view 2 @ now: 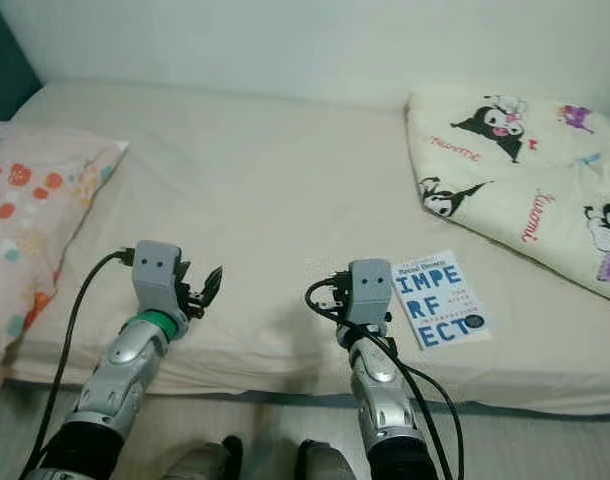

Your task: Clean up the room

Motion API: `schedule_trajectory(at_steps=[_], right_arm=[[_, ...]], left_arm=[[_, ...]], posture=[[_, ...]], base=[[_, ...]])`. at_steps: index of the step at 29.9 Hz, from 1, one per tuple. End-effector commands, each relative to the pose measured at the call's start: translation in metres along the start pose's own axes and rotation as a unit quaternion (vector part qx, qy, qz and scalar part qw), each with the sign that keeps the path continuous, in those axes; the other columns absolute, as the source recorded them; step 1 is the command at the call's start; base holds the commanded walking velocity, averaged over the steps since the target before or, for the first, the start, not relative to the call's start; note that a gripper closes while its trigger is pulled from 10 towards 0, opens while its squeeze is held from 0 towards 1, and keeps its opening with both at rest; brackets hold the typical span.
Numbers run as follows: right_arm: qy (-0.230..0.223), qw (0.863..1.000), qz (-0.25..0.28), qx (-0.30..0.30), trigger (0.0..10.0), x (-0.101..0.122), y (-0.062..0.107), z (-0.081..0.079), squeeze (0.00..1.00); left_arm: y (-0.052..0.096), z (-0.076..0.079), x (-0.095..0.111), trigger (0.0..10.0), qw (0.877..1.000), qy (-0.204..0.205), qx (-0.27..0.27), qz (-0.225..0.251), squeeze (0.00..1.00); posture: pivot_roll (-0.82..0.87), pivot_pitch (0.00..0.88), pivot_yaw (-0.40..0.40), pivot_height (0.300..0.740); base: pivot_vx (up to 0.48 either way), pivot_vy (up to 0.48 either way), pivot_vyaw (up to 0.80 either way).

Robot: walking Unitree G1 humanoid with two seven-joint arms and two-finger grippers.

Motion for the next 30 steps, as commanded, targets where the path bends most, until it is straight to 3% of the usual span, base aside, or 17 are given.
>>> schedule_trajectory(at_steps=[1,9,15,17,30], right_arm=[[-0.004,1.000,-0.010,-0.002,10.0,-0.007,0.003,0.001,0.00],[-0.002,1.000,-0.016,-0.012,10.0,-0.009,0.005,0.004,0.00],[0.012,0.999,-0.023,-0.023,10.0,-0.011,0.005,0.007,0.00],[-0.006,0.999,-0.022,-0.033,10.0,-0.011,0.006,0.010,0.00],[-0.006,0.999,-0.024,-0.038,10.0,-0.013,0.008,0.012,0.00]], left_arm=[[0.001,0.002,-0.007,10.0,1.000,-0.005,-0.002,-0.015,0.00],[0.000,0.004,-0.008,10.0,1.000,-0.008,-0.004,-0.020,0.00],[0.001,0.004,-0.010,10.0,1.000,-0.010,-0.003,-0.027,0.00],[0.001,0.004,-0.011,10.0,1.000,-0.011,-0.003,-0.029,0.00],[0.001,0.003,-0.012,10.0,0.999,-0.013,-0.004,-0.033,0.00]], posture=[[0.02,0.115,0.020,0.740],[0.02,0.117,0.021,0.740],[0.02,0.119,0.024,0.740],[0.02,0.117,0.025,0.740],[0.02,0.109,0.033,0.740]], base=[[0.000,-0.382,0.00],[0.000,-0.414,0.00],[0.000,-0.427,0.75],[0.000,-0.429,0.00],[0.000,-0.428,0.00]])
Point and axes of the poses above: a point about 5 cm out from each wrist's last joint towards the gripper, its own y axis pointing back from the gripper into the wrist, its own x axis along the axis of the wrist's last joint, z = x × y, the point moved 3 cm from there along -y, pointing out of the wrist towards the gripper, and after that the axes turned 5 degrees about -y, right-handed, at the moved point
